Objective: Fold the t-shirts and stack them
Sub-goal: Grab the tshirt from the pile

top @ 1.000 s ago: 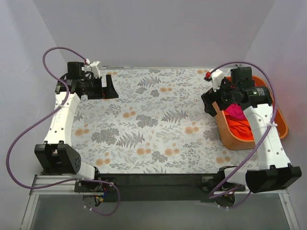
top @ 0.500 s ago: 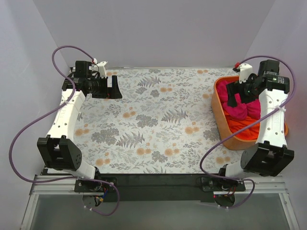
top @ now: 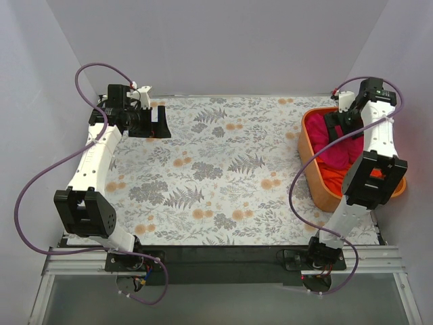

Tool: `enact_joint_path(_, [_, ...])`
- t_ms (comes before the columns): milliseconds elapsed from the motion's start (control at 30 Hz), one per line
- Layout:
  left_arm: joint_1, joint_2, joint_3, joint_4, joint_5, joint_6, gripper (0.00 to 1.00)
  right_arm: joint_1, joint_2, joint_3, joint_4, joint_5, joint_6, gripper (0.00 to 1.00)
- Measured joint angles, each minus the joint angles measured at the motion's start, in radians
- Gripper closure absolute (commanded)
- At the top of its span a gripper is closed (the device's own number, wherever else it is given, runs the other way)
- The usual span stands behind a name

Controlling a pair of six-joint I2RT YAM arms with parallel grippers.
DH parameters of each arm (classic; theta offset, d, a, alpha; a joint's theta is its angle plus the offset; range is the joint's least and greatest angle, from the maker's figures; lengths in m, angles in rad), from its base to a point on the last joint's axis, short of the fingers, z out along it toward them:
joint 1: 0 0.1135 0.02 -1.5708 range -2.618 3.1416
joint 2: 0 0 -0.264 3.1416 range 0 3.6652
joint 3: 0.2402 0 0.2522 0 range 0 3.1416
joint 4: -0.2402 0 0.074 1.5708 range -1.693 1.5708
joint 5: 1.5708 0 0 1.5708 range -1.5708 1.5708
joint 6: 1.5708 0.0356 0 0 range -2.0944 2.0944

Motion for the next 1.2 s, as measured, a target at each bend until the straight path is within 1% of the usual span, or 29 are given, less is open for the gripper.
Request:
enact_joint_path(100, [0.000, 0.000, 0.000, 0.000, -0.010, 0.001, 0.06, 0.000, 0.048, 0.010, 0.008, 0.009, 0.001, 0.03])
enact_joint_path(133, [0.000, 0.000, 0.000, 0.000, -0.012, 0.001, 0.06, 0.000, 0.058, 0.011, 0.008, 0.010, 0.001, 0.16])
enact_joint_path(167, [0.000, 0.000, -0.001, 0.000, -0.016, 0.002, 0.06, 0.000, 0.063, 0.011, 0.009, 0.011, -0.003, 0.27])
enact_joint_path(200, [0.000, 0.000, -0.002, 0.000, -0.019, 0.003, 0.06, 0.000, 0.067, 0.011, 0.009, 0.011, -0.003, 0.40])
enact_joint_path(233, [0.000, 0.000, -0.002, 0.000, -0.024, 0.004, 0.06, 0.000, 0.068, 0.011, 0.009, 0.012, -0.003, 0.67])
enact_joint_path(300, [0.000, 0.000, -0.002, 0.000, -0.029, 0.007, 0.06, 0.000, 0.069, 0.011, 0.011, 0.010, -0.005, 0.98])
enact_joint_path(500, [0.000, 0.005, 0.000, 0.000, -0.034, 0.007, 0.06, 0.000, 0.055, 0.056, -0.012, -0.010, -0.003, 0.99])
enact_joint_path(667, [0.000, 0.039, 0.032, -0.008, -0.032, -0.006, 0.06, 0.000, -0.045, 0.194, -0.032, -0.063, -0.005, 0.99])
enact_joint_path(800, [0.000, 0.053, 0.070, -0.014, -0.019, -0.034, 0.06, -0.002, -0.173, 0.336, -0.017, -0.182, 0.010, 0.99])
enact_joint_path(933, [0.001, 0.059, 0.123, -0.024, -0.005, -0.069, 0.06, 0.006, -0.311, 0.384, 0.058, -0.340, 0.074, 0.99])
enact_joint_path(1033, [0.008, 0.071, 0.172, -0.030, 0.010, -0.096, 0.06, 0.069, -0.389, 0.362, 0.157, -0.413, 0.127, 0.99])
enact_joint_path(1133, [0.029, 0.084, 0.216, -0.032, 0.052, -0.128, 0.07, 0.199, -0.454, 0.297, 0.283, -0.448, 0.174, 0.99])
enact_joint_path(1200, [0.064, 0.093, 0.246, -0.037, 0.094, -0.156, 0.07, 0.288, -0.485, 0.240, 0.385, -0.456, 0.216, 0.99])
